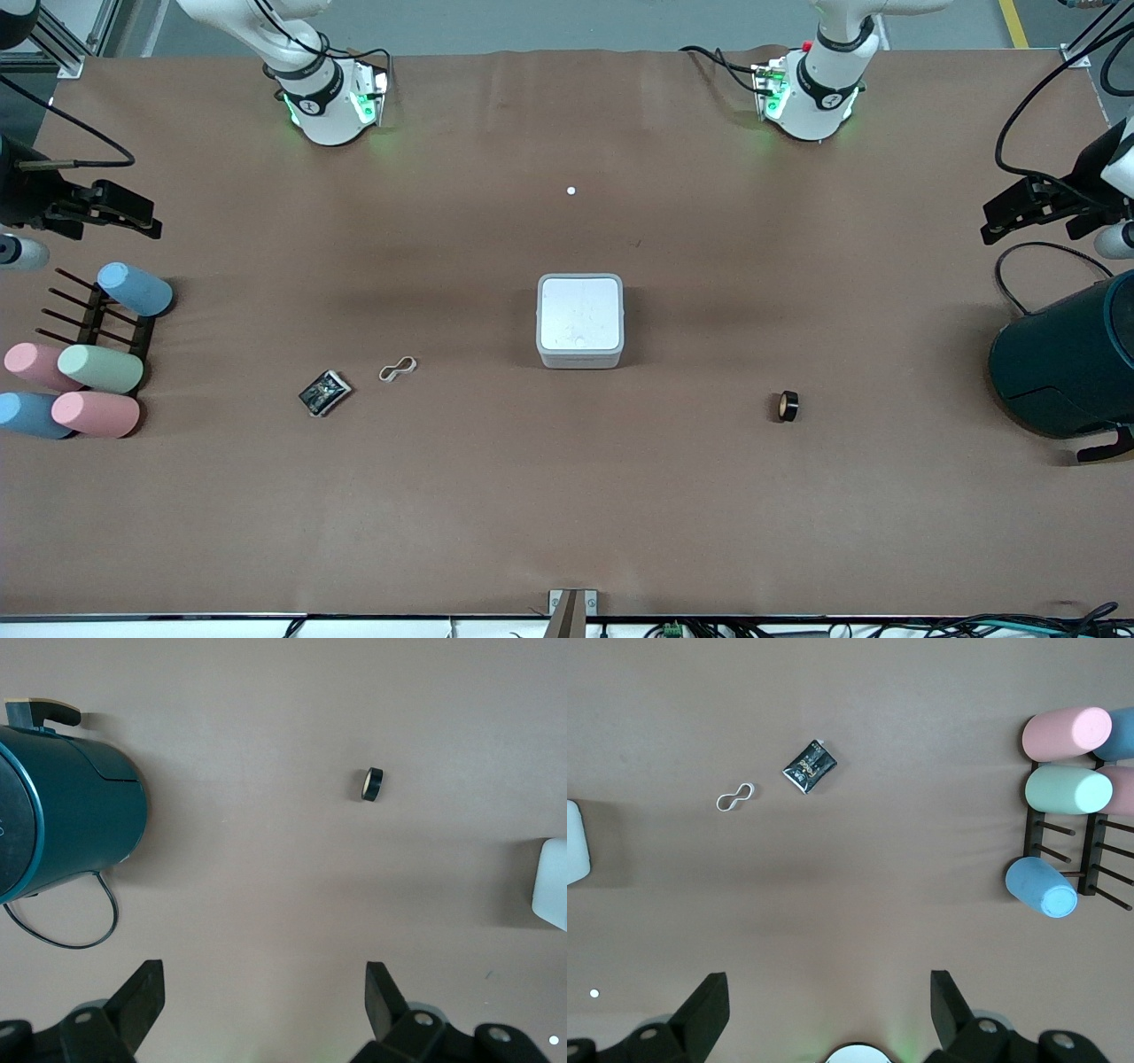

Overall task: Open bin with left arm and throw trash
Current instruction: 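Reach the right gripper to the black packet while the left gripper reaches the bin lid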

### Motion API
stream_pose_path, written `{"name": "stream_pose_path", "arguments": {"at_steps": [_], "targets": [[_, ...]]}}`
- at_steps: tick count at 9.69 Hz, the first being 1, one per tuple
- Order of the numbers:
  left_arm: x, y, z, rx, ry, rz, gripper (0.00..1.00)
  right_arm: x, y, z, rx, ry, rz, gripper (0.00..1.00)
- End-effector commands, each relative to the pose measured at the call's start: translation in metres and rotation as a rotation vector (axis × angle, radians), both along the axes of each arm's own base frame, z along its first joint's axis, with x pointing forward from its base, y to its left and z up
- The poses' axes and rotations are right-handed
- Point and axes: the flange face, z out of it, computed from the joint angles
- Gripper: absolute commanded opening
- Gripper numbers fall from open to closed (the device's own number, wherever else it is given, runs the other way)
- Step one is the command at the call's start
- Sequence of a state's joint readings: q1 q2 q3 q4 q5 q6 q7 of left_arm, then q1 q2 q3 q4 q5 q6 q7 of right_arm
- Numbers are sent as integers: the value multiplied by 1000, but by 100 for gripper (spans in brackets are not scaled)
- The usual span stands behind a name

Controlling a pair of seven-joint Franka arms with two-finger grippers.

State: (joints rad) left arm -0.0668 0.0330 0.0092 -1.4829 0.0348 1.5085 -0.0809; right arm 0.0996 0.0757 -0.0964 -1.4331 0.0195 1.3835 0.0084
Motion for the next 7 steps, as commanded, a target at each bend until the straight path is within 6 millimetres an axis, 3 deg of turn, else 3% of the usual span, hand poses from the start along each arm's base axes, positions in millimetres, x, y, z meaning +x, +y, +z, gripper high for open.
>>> {"name": "stream_pose_path", "arguments": {"at_steps": [1,3,4,5,6,7], "targets": [[2,-5,4,-11,4,-14,100,-1,-2,-3,3,2,-4,100],[1,-20,-2,-20,22,-42,100,20,5,-42,1,52,-1,100],[4,-57,-16,-16,47,-113,100,31,9,-74,0,78,2,100],[11,-117,-50,-12,104,-193,89,38,11,-116,-6,97,-17,100],[18,-178,-88,-18,148,-292,49,41,9,-163,-16,102,-68,100],[25,-235,-123,-27,158,-354,21,45,8,-203,-27,112,-107,100]]}}
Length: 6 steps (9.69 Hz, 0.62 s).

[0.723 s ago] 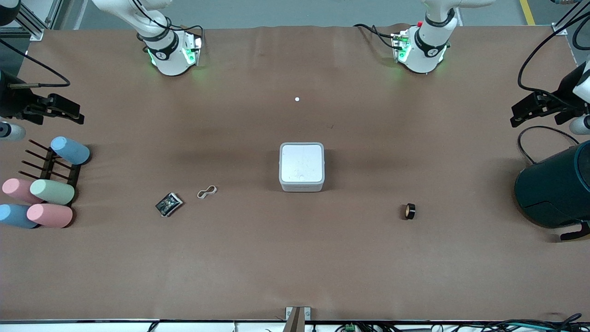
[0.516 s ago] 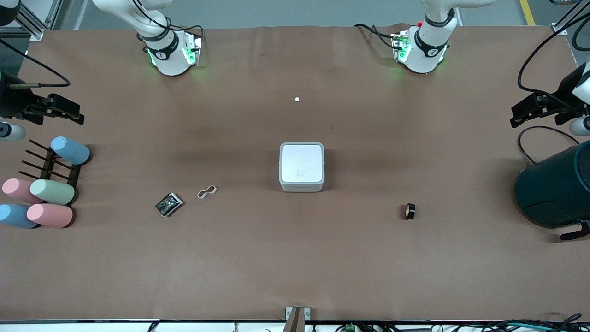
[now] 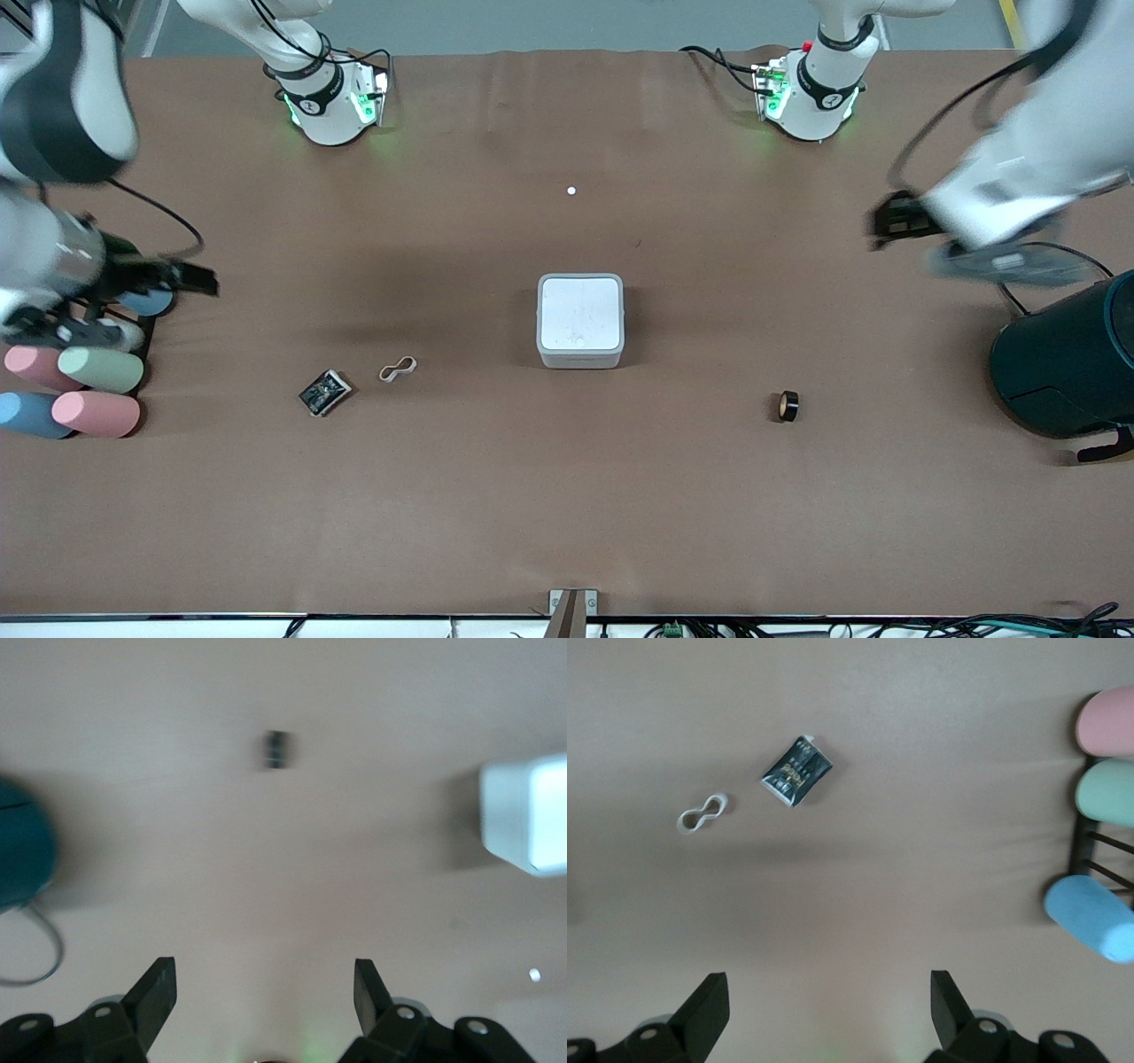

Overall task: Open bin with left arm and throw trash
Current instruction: 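Reach the right gripper to the black packet while the left gripper reaches the bin lid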

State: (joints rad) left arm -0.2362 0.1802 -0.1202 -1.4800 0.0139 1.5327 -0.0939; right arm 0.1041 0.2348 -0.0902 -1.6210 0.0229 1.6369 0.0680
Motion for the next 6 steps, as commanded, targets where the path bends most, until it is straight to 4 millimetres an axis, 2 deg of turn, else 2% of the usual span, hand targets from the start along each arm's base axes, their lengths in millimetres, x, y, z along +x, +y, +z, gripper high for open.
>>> {"name": "stream_pose_path", "arguments": {"at_steps": [1,2,3,5,6], "targets": [[15,-125,-77,-23,5,-69,7,1,0,-71,-22,38,-99,100],[13,-171,-108,-54,-53,-40,0,10,-1,-98,-36,39,-137,100],[7,-215,-143,-88,-90,-39,0,16,-2,-123,-36,40,-185,100],[4,-264,-195,-167,-168,-34,0,23,-8,-151,45,51,-342,100],[3,-273,-212,-180,-176,-29,0,31,-5,-170,28,22,-432,100]]}}
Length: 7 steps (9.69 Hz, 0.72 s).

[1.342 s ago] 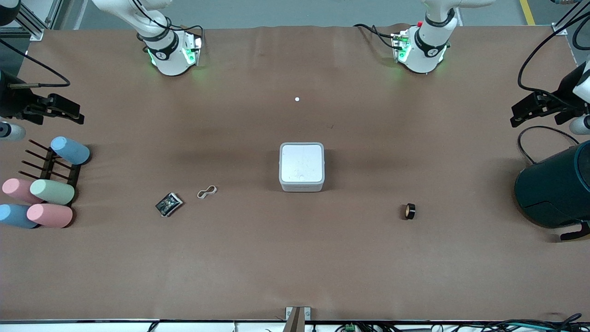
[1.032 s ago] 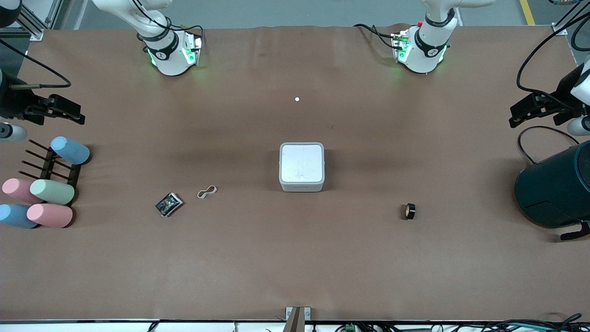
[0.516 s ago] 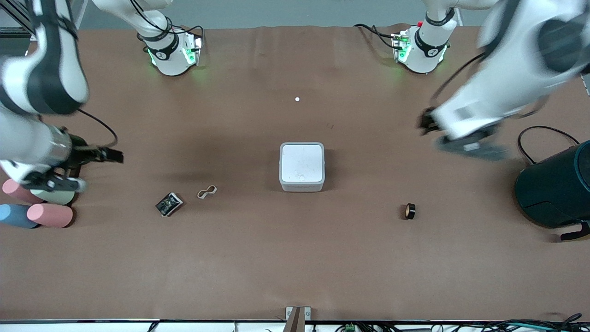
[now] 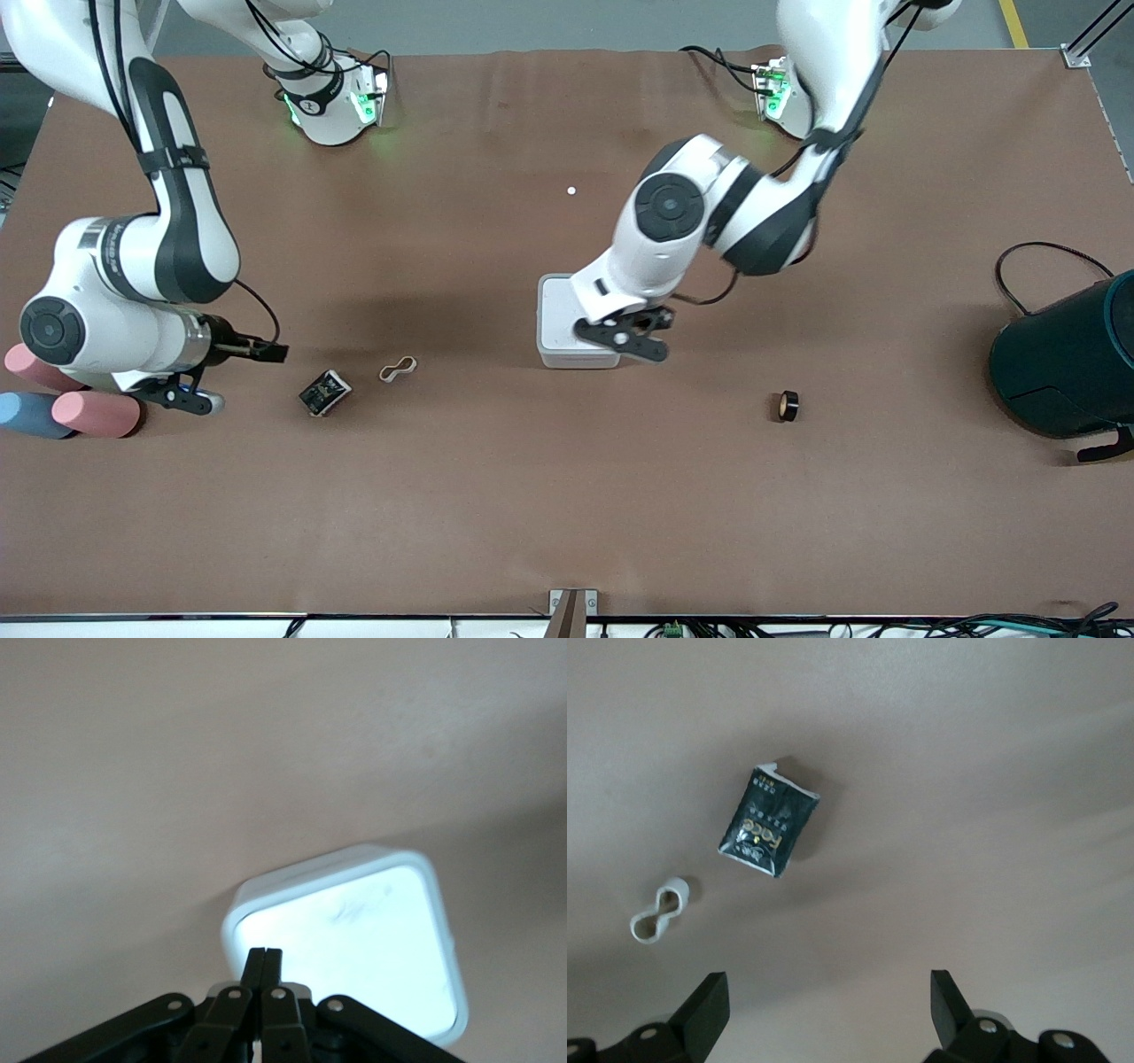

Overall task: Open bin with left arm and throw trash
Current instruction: 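Reach the right gripper to the black packet while the left gripper reaches the bin lid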

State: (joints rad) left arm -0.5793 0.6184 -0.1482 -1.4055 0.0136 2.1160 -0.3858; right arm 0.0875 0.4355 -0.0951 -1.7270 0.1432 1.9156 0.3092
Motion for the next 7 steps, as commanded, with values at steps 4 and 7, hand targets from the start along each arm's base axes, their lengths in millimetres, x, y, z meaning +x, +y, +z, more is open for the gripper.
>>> {"name": "stream_pose_path", "arguments": {"at_steps": [4,7], "targets": [[0,-17,-28,-39,35,80,0,13,11,-47,-72,-69,-418,99],[-2,-20,-63,-71,109,128,0,17,28,-71,-86,-93,-457,99]]}}
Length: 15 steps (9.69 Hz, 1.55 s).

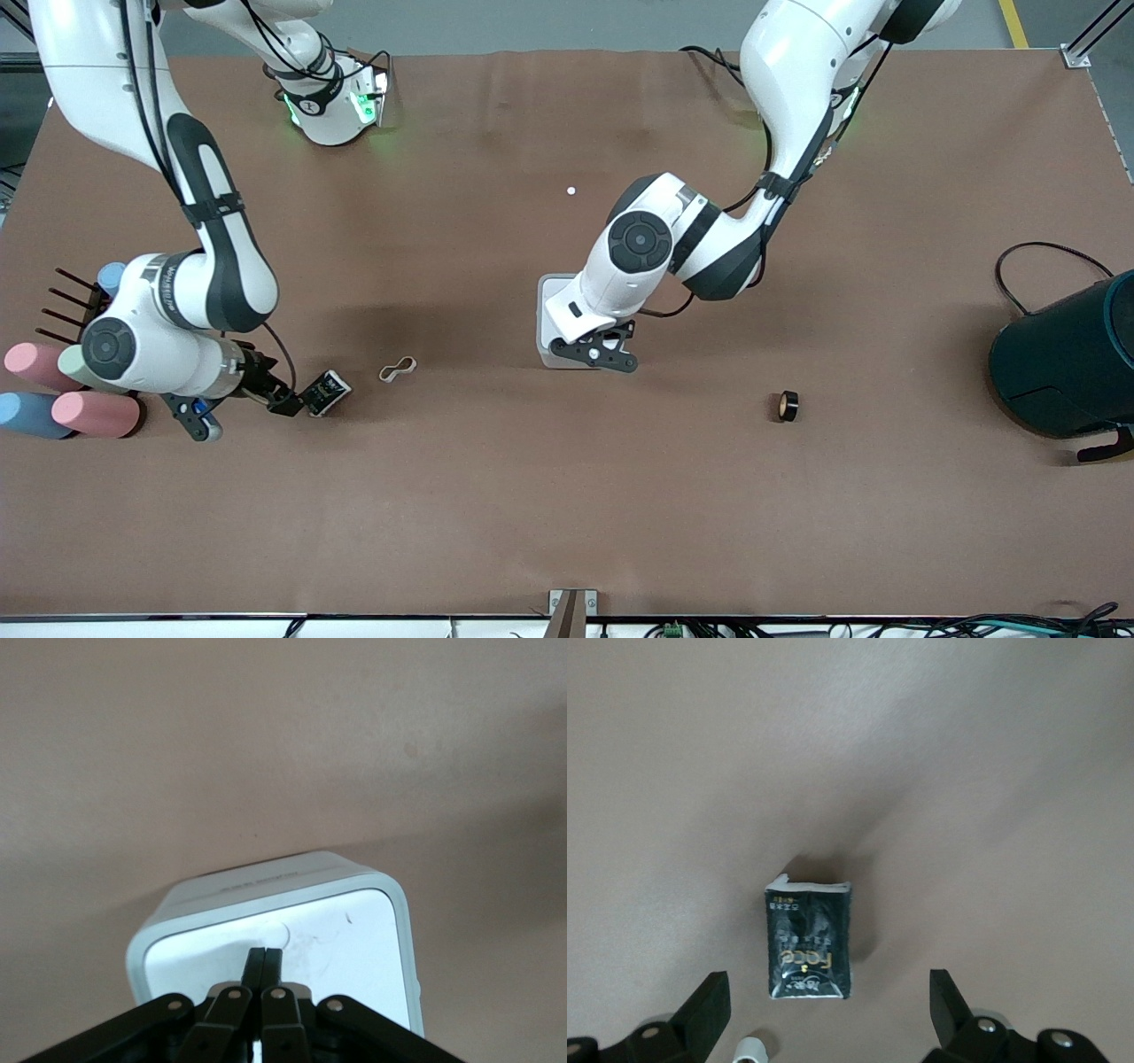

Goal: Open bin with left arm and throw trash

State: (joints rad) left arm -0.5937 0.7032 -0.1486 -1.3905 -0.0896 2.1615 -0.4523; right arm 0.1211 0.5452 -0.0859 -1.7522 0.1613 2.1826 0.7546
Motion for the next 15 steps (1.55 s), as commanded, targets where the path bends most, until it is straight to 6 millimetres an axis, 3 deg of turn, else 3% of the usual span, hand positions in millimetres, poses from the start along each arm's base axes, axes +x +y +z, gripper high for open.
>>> {"name": "stream_pose_path", "arguments": {"at_steps": [1,3,4,6,7,8,9,10,11,12,13,14,15], "targets": [[2,-4,-25,-13,6,26,0,-1,8,-17,0,-4,-23,99],[0,-2,-34,-19,-15,32,0,-2,11,-28,-6,3,-15,98],[5,8,-16,-9,-7,72,0,-2,12,-33,-9,2,-15,98],[11,57,61,77,84,92,1,0,23,-43,-24,-19,-48,98],[28,98,78,111,110,111,6,1,24,-43,-25,-28,-48,98],[50,142,78,139,102,70,21,1,25,-46,-29,-37,-42,97],[70,177,69,145,89,10,39,0,29,-48,-33,-40,-35,97],[92,215,58,169,59,-12,77,-4,29,-54,-39,-42,-30,97],[107,242,49,180,19,-66,100,-9,25,-62,-49,-73,-28,97],[120,266,25,180,16,-118,100,-11,27,-65,-51,-75,-26,97],[136,313,-3,175,-4,-141,100,-10,26,-64,-54,-81,-27,97],[138,330,-29,175,-28,-170,100,-10,27,-64,-55,-92,-27,95],[133,330,-49,172,-36,-170,100,-10,26,-66,-57,-91,-28,88]]}}
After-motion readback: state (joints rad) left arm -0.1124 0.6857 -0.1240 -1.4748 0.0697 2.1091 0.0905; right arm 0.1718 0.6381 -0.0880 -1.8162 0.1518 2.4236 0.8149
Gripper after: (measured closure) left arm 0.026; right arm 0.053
